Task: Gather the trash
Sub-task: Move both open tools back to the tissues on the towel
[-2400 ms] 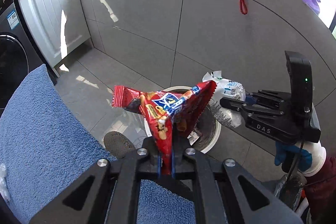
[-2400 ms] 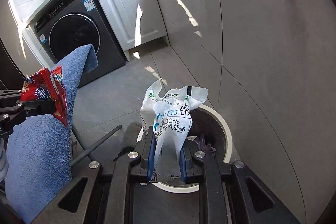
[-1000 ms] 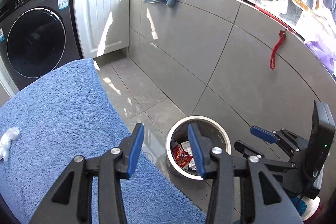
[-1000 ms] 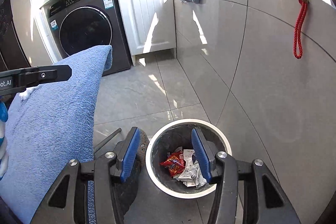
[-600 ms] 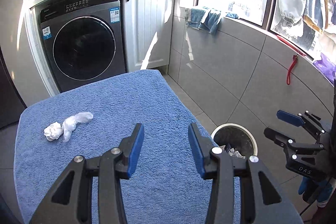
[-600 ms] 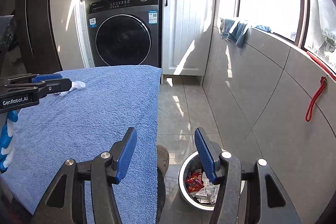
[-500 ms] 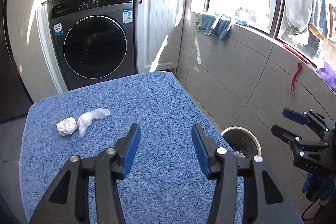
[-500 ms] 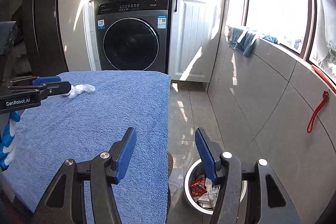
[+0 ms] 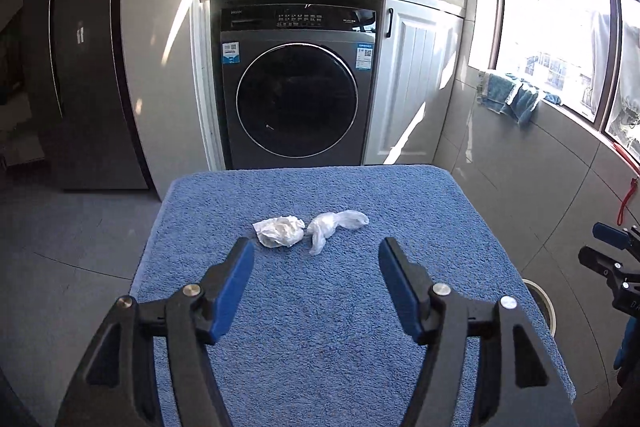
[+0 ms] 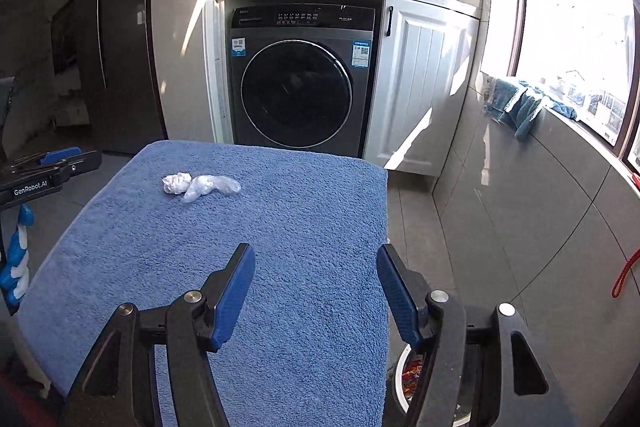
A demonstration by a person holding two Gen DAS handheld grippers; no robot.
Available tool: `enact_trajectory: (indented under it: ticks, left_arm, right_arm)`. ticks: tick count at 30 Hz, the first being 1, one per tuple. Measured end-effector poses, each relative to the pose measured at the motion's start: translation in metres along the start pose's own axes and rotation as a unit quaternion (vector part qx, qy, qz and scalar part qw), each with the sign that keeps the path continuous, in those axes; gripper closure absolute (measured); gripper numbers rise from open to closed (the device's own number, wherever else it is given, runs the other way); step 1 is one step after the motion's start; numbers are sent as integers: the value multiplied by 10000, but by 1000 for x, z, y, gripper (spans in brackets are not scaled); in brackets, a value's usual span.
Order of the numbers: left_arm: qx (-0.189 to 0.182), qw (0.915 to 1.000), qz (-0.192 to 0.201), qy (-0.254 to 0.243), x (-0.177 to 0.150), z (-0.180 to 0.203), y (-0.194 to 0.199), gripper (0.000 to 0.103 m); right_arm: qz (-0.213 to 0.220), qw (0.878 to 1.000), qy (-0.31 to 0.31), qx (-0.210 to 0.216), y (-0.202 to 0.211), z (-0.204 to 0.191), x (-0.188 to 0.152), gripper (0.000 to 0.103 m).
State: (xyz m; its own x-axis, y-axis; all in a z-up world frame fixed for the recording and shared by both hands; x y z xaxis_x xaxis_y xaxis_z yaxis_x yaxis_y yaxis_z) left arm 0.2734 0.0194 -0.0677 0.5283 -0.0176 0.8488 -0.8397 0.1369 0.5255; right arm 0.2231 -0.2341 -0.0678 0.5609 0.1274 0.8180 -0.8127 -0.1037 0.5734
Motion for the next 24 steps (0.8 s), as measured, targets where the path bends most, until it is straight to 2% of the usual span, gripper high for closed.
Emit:
enact_trajectory:
  ticks: [4,9,16,24]
  left_arm:
    - [273,9996,42,-24,-2,-24,-4,40]
    - [291,9995,-77,57,-8,-42,-18,40]
    - [306,9992,-248,42,-11,-49,-46,40]
    - [405,9977,-545,-12,-15,-51,-86,40]
  right_arm:
    - [-88,9999,79,-7,-15,-11,6,39]
    - [-112,9999,98,13,-34,-18,20,39]
    - [-211,9995,195,134,-70,-24,33,39]
    - [-446,9977,289,430,-120,-32,28,39]
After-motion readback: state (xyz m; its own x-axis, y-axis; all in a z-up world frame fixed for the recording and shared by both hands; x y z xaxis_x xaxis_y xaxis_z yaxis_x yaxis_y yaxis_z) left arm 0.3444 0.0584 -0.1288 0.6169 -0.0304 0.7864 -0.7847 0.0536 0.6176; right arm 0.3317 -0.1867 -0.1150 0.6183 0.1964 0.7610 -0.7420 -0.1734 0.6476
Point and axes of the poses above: each gripper's, at about its wrist camera, not at the fingertips, and y roughly against the way its jaws point, z to its right, x to its top, the point moved 10 cm from there along -y, roughly the way its jaws point, and after that the axes turned 4 degrees about z, right-handed, at the moved point
